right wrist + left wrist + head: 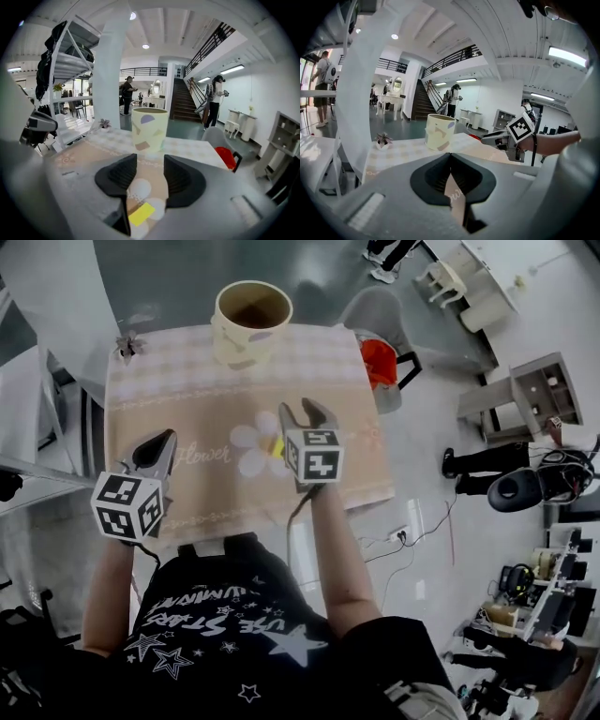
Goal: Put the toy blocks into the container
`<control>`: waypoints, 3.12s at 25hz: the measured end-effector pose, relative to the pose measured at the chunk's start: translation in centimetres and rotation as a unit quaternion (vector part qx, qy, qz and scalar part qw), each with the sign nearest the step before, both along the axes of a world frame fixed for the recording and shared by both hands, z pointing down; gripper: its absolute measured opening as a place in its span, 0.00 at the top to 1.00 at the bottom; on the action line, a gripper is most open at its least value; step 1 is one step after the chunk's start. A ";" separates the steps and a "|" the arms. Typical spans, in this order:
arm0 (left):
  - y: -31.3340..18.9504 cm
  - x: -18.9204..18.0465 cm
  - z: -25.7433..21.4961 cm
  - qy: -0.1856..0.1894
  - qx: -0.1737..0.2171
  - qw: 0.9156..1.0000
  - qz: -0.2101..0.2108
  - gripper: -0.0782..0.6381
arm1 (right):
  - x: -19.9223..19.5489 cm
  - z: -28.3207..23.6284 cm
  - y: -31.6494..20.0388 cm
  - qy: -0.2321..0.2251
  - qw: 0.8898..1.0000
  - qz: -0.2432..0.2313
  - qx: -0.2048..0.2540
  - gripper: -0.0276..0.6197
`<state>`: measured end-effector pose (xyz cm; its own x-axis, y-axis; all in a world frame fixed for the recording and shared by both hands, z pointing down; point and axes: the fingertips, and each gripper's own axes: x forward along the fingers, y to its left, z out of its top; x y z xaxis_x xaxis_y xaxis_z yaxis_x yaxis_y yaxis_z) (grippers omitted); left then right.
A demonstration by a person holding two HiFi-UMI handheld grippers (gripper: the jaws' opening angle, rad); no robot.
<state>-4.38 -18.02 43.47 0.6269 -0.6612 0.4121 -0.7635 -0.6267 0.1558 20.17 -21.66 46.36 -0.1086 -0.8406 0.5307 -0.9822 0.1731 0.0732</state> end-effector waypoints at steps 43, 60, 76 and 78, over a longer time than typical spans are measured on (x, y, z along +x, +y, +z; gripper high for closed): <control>3.7 -2.5 5.4 -0.005 -0.067 0.997 0.038 0.88 | -1.1 12.6 7.3 -0.042 0.974 0.166 -0.152 0.73; -0.8 -0.5 0.7 0.025 -0.016 1.000 -0.006 0.88 | 0.0 0.2 -1.2 -0.056 0.995 0.086 -0.008 0.73; -5.4 -1.2 -3.0 0.023 0.026 0.995 -0.093 0.88 | -1.6 -9.5 -14.0 -0.035 0.994 -0.055 0.085 0.73; -5.9 -1.1 -3.2 0.022 0.027 0.994 -0.099 0.88 | -1.9 -10.1 -15.5 -0.033 0.993 -0.069 0.089 0.73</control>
